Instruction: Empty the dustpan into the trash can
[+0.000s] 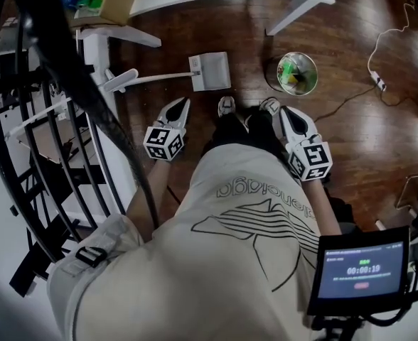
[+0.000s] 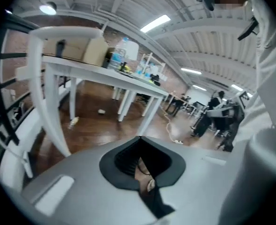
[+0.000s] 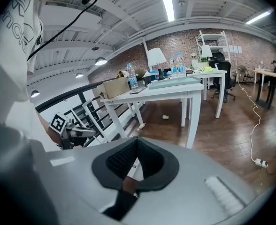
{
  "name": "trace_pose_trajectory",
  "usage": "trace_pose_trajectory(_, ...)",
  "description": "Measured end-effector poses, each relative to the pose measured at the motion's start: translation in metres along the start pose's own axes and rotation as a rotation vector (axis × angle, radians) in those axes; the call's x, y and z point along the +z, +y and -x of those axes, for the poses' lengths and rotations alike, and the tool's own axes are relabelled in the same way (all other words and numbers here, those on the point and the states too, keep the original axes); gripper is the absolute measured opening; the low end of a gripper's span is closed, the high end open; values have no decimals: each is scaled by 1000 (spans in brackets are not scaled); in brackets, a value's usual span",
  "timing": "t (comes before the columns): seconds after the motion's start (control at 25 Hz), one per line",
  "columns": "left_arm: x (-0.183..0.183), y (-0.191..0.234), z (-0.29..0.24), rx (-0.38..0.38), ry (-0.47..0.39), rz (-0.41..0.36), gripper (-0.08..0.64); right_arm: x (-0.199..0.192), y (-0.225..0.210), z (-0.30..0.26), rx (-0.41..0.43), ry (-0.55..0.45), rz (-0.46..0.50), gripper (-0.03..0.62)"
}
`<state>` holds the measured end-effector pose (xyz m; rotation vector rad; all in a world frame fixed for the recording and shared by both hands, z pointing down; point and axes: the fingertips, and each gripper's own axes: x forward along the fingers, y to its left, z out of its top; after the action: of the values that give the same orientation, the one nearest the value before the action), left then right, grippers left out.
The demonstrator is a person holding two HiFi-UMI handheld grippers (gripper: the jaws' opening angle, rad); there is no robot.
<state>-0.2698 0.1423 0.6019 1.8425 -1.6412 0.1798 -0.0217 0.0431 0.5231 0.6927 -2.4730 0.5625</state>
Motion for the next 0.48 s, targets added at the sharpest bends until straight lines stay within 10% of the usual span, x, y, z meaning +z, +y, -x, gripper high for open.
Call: trace_pose_trajectory(0.48,68,-130,-61,-353,-83,-176,20,9,-26,17,-111,-93,-94,2)
